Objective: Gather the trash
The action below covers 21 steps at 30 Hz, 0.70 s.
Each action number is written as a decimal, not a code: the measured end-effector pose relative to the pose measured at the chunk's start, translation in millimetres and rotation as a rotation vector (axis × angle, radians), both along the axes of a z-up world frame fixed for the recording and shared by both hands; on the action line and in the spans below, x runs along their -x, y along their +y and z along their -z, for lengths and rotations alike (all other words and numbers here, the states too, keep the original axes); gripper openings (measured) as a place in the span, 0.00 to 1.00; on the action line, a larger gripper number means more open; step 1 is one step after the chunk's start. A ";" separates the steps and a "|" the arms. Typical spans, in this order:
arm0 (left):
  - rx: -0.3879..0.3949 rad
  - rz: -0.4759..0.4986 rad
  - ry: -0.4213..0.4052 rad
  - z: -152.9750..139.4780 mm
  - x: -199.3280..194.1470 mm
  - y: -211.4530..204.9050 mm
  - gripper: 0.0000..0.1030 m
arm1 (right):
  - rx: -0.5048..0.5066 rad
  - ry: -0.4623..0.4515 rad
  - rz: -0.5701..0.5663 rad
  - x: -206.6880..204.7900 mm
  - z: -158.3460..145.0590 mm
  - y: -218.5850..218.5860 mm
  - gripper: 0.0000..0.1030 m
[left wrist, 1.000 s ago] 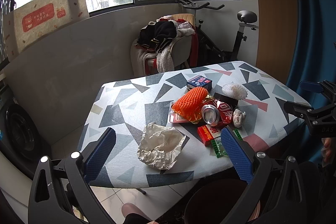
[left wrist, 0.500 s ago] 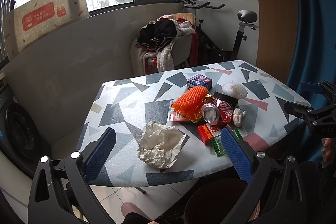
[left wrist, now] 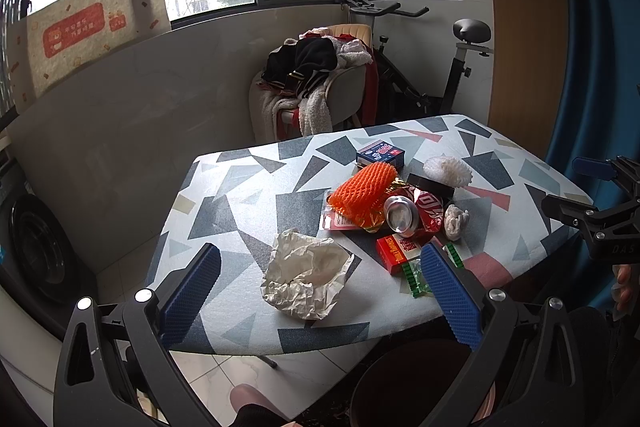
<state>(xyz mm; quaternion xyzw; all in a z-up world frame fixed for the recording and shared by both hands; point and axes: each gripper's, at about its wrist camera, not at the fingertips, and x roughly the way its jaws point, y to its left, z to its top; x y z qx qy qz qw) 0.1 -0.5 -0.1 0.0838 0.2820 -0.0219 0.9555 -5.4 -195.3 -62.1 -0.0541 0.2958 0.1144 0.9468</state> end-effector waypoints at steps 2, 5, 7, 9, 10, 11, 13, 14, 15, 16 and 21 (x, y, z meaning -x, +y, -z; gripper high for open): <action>-0.001 0.000 0.000 0.0 -0.1 0.0 0.95 | -0.001 0.000 0.001 0.3 0.3 -0.2 0.95; 0.001 0.000 0.000 -0.2 0.0 0.0 0.95 | 0.000 -0.001 0.001 1.3 0.8 0.3 0.95; 0.000 0.000 0.000 0.0 -0.1 0.0 0.95 | 0.000 0.000 0.001 1.3 1.0 0.3 0.95; 0.000 0.000 0.001 0.0 -0.1 0.0 0.95 | -0.001 0.000 0.000 1.5 1.0 0.1 0.95; 0.000 0.000 0.001 0.0 -0.1 0.1 0.95 | 0.000 0.000 0.001 1.2 1.1 0.1 0.95; 0.000 0.000 0.001 0.0 -0.1 0.1 0.95 | 0.000 0.000 0.002 1.4 1.2 0.1 0.95; 0.000 -0.001 0.001 0.0 -0.1 0.1 0.95 | -0.001 0.001 0.002 1.9 1.4 0.3 0.95; 0.001 0.000 0.001 0.0 -0.1 0.1 0.95 | 0.000 0.001 0.002 1.7 1.5 0.4 0.95; 0.001 0.000 0.002 0.0 -0.1 0.0 0.95 | 0.000 0.001 0.001 1.7 1.7 0.2 0.95; 0.001 0.000 0.002 0.0 -0.2 0.1 0.95 | 0.001 0.000 0.001 2.0 2.0 0.3 0.95; 0.001 0.001 0.002 0.0 -0.2 0.2 0.95 | 0.000 0.002 0.002 1.9 3.0 -0.5 0.95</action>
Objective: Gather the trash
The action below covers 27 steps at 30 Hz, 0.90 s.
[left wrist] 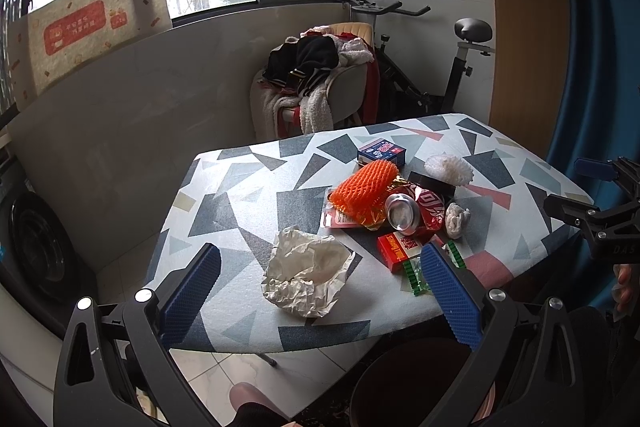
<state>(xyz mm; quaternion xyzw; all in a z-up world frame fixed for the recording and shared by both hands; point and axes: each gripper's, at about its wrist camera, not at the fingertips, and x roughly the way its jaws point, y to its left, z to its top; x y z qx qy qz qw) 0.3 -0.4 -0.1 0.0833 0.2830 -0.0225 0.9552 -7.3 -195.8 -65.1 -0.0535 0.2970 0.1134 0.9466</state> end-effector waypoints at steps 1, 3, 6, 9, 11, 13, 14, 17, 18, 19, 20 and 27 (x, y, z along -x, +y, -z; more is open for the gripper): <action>0.000 -0.001 0.000 0.1 0.0 0.0 0.95 | -0.001 0.000 0.000 0.3 0.3 -0.1 0.95; 0.000 -0.001 0.000 0.0 -0.1 0.1 0.95 | 0.000 0.000 0.000 0.4 0.7 0.0 0.95; 0.001 -0.003 0.001 0.0 -0.1 0.0 0.95 | 0.000 0.001 0.000 -1.1 -3.6 1.6 0.95; 0.004 0.005 0.005 -1.0 4.2 6.6 0.95 | 0.000 0.001 -0.003 -2.0 -7.4 3.9 0.95; 0.041 0.045 0.011 7.8 0.3 6.8 0.95 | 0.007 -0.002 -0.006 0.1 2.8 1.4 0.95; 0.077 0.048 0.015 16.6 0.6 12.5 0.95 | 0.013 -0.003 -0.003 1.4 6.3 -0.3 0.95; 0.085 0.052 0.016 19.0 0.7 14.0 0.95 | 0.014 -0.003 -0.003 2.5 9.5 0.8 0.95; 0.077 0.041 0.031 21.1 -4.8 18.0 0.95 | -0.005 0.002 -0.005 -1.0 14.3 4.0 0.95; 0.083 0.038 0.028 22.6 -4.7 21.0 0.95 | -0.013 0.008 -0.004 -2.3 12.9 2.1 0.95; 0.097 0.033 0.014 22.9 -4.1 25.7 0.95 | -0.025 0.007 0.000 -1.6 16.3 0.8 0.95; 0.111 0.028 -0.012 23.1 -1.3 30.4 0.95 | -0.041 0.012 0.001 -3.0 17.6 0.7 0.95; 0.117 -0.040 -0.014 36.4 -5.9 65.8 0.95 | -0.112 0.117 0.007 -16.6 47.5 0.4 0.95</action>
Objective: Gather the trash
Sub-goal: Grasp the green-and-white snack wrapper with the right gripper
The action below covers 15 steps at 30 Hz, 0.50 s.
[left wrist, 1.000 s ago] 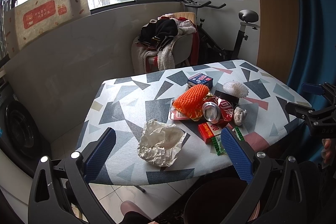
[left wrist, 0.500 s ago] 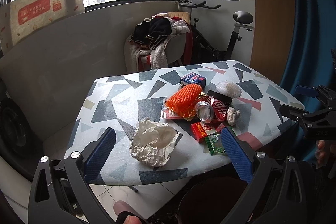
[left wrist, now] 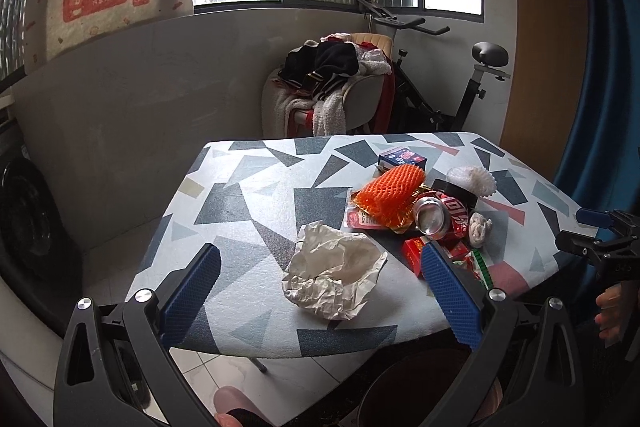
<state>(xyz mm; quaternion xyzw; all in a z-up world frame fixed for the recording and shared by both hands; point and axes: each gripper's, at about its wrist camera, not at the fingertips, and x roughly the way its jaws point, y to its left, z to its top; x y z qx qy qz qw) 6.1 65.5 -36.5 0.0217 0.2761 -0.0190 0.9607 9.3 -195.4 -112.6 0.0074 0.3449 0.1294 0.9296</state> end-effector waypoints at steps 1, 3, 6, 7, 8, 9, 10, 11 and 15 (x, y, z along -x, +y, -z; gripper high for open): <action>0.014 -0.003 0.022 4.0 -2.2 5.1 0.95 | -0.018 0.026 -0.010 -4.1 5.7 1.6 0.95; 0.034 -0.014 0.058 12.5 -4.9 12.6 0.95 | -0.032 0.057 -0.003 -12.0 18.2 5.5 0.95; 0.049 -0.024 0.075 23.1 -7.0 18.0 0.95 | -0.011 0.113 -0.017 -25.3 41.7 17.4 0.95; 0.053 -0.017 0.069 26.7 -6.8 18.9 0.95 | -0.008 0.120 -0.028 -29.7 49.4 22.0 0.95; 0.051 -0.016 0.064 28.7 -6.8 19.1 0.95 | 0.000 0.125 -0.036 -34.6 57.1 26.8 0.95; 0.045 -0.015 0.063 31.5 -7.3 18.9 0.95 | 0.011 0.131 -0.047 -40.1 64.3 32.4 0.95; 0.040 -0.014 0.063 34.7 -8.7 18.5 0.95 | 0.027 0.135 -0.055 -46.2 71.1 38.2 0.94; 0.036 -0.017 0.065 37.7 -10.1 18.6 0.95 | 0.042 0.135 -0.059 -52.3 77.9 43.2 0.94; 0.045 -0.026 0.097 48.1 -17.7 25.0 0.95 | 0.035 0.167 -0.053 -79.6 102.5 56.3 0.94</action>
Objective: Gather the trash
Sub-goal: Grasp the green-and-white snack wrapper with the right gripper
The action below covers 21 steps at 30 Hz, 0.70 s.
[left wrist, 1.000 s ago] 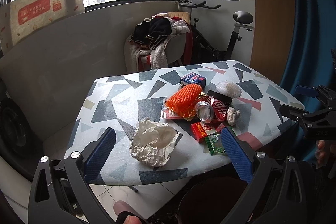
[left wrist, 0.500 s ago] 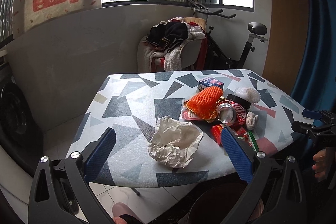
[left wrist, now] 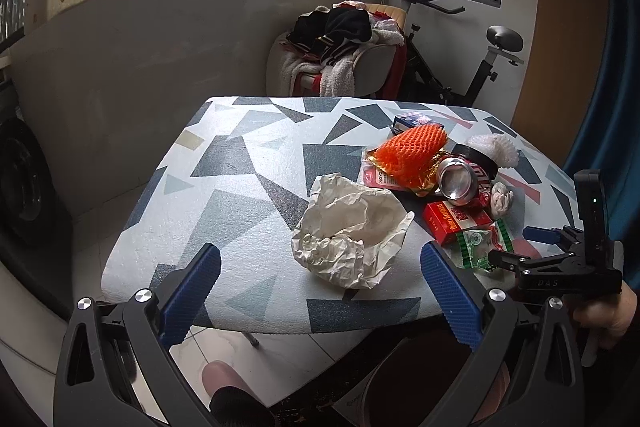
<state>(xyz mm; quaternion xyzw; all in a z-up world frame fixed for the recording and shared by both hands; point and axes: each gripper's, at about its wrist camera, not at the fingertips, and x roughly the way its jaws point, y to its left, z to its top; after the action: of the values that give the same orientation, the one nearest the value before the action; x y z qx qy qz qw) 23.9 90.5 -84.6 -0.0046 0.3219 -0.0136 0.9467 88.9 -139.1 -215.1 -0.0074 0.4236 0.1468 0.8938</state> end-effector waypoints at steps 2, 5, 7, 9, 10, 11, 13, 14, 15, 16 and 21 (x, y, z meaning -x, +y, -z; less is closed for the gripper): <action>0.010 -0.004 0.005 3.9 -2.9 4.1 0.95 | -0.030 0.010 0.013 -9.0 7.2 0.6 0.94; 0.016 0.006 0.019 11.5 -8.2 6.4 0.95 | -0.048 0.015 -0.002 -15.5 14.9 3.3 0.88; 0.013 0.023 0.034 17.3 -14.1 4.8 0.95 | -0.002 -0.004 -0.032 -13.9 14.7 8.3 0.67; 0.005 0.036 0.041 22.3 -18.8 1.4 0.92 | -0.023 -0.009 -0.068 -10.7 11.5 6.7 0.46; 0.001 0.041 0.042 24.4 -21.0 -0.3 0.92 | -0.043 -0.013 -0.074 -8.4 8.9 2.9 0.43; 0.000 0.046 0.046 27.1 -23.5 -2.0 0.91 | -0.050 -0.016 -0.075 -6.5 6.9 -0.1 0.38; 0.011 0.054 0.061 32.3 -31.0 -3.5 0.91 | -0.058 -0.031 -0.075 -1.2 3.6 -7.0 0.26; 0.020 0.058 0.070 34.6 -36.1 -3.5 0.90 | -0.068 -0.038 -0.076 1.0 2.5 -10.1 0.26; 0.027 0.059 0.076 35.9 -41.2 -3.0 0.88 | -0.090 -0.043 -0.080 3.4 1.4 -14.8 0.25; 0.034 0.059 0.078 36.6 -47.1 -2.1 0.86 | -0.111 -0.047 -0.084 5.6 0.4 -18.0 0.25; 0.044 0.031 0.110 37.2 -80.0 4.3 0.83 | -0.182 -0.083 -0.097 19.5 -9.5 -30.8 0.22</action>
<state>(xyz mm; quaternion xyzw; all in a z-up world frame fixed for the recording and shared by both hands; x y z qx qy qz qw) 103.9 94.8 -121.8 -0.0212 0.3730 -0.0352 0.9269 69.4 -169.9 -205.7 0.0471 0.3703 0.2272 0.8995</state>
